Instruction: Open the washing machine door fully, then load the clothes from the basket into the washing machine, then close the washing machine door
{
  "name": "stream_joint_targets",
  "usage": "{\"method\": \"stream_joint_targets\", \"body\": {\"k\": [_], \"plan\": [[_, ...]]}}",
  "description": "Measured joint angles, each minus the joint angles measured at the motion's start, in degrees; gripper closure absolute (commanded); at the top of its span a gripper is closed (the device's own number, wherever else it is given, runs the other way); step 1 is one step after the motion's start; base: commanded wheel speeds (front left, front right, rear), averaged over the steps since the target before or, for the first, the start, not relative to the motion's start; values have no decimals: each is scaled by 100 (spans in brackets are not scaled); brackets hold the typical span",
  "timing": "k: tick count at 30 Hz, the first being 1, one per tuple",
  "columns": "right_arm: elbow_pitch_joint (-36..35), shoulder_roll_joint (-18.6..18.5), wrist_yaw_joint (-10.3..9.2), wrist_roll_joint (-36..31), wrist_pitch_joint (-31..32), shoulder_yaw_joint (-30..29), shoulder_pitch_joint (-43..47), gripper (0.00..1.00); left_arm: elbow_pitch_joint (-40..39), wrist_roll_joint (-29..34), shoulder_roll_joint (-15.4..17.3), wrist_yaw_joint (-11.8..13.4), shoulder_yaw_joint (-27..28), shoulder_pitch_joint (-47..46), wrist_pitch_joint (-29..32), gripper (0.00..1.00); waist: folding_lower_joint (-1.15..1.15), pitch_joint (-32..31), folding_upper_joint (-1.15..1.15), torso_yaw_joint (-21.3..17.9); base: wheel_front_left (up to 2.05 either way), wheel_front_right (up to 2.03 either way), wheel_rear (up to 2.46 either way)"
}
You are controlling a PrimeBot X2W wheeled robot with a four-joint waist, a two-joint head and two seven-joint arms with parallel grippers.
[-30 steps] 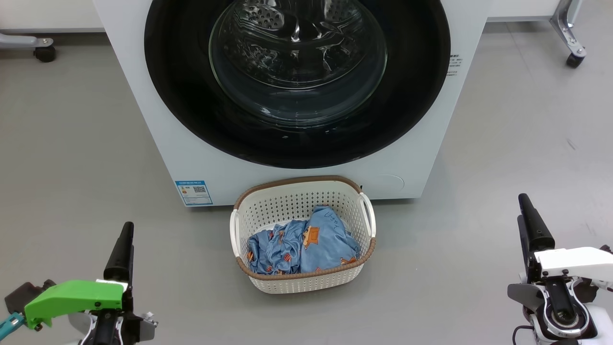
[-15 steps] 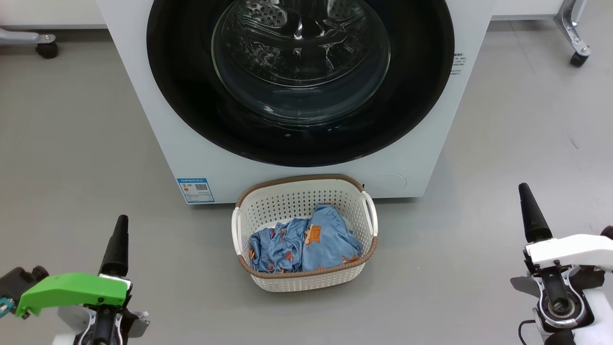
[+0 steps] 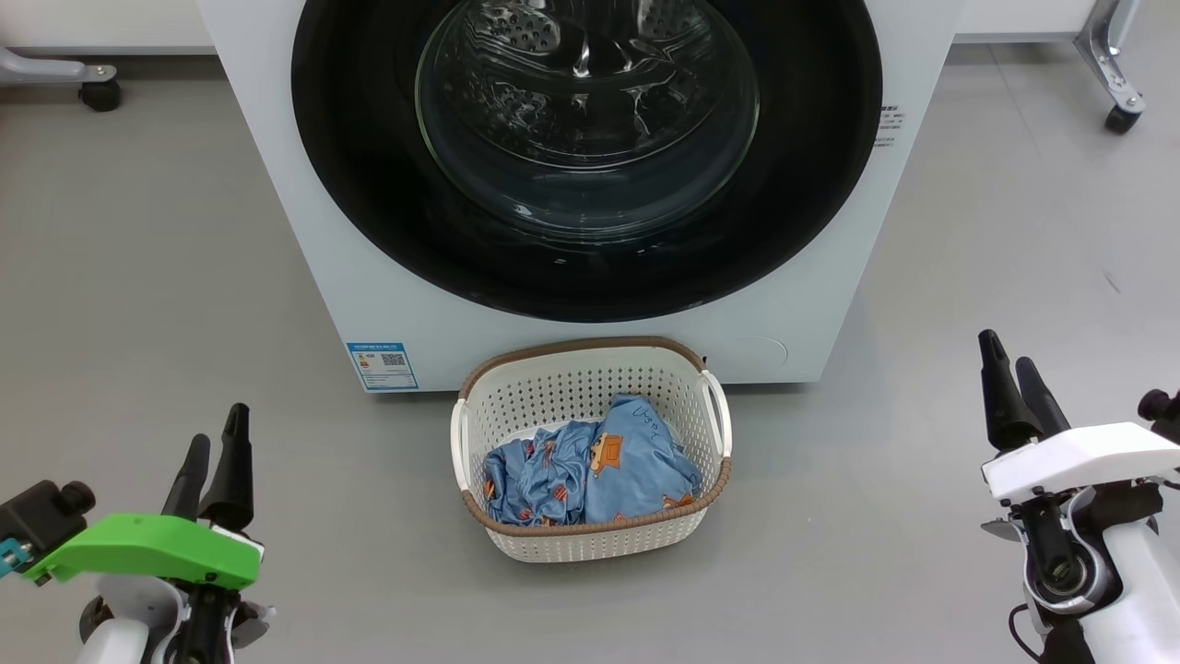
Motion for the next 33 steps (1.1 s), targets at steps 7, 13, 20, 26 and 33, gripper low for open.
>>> {"method": "stream_joint_targets", "body": {"k": [7, 13, 20, 26, 33], "plan": [[119, -144, -51, -572, -136, 259, -84, 0, 8, 554, 107, 0, -132, -58, -127, 0, 0, -24, 0, 28, 0, 0, 0], [190, -299, -73, -1156, -256, 474, -218, 0, -8, 1092, 171, 0, -199, -121, -240, 0, 0, -29, 0, 52, 0, 0, 0], [241, -398, -151, -1772, -413, 708, -327, 0, -8, 1759, 305, -1, -292, -131, -366, 0, 0, -17, 0, 68, 0, 0, 0], [316, -512, -182, -2251, -536, 881, -388, 0, 16, 2278, 347, -2, -350, -136, -505, 0, 0, -7, 0, 78, 0, 0, 0], [357, -571, -200, -2807, -697, 1055, -590, 0, 25, 2959, 454, -10, -505, -244, -662, 0, 0, -2, 0, 94, 0, 0, 0]]}}
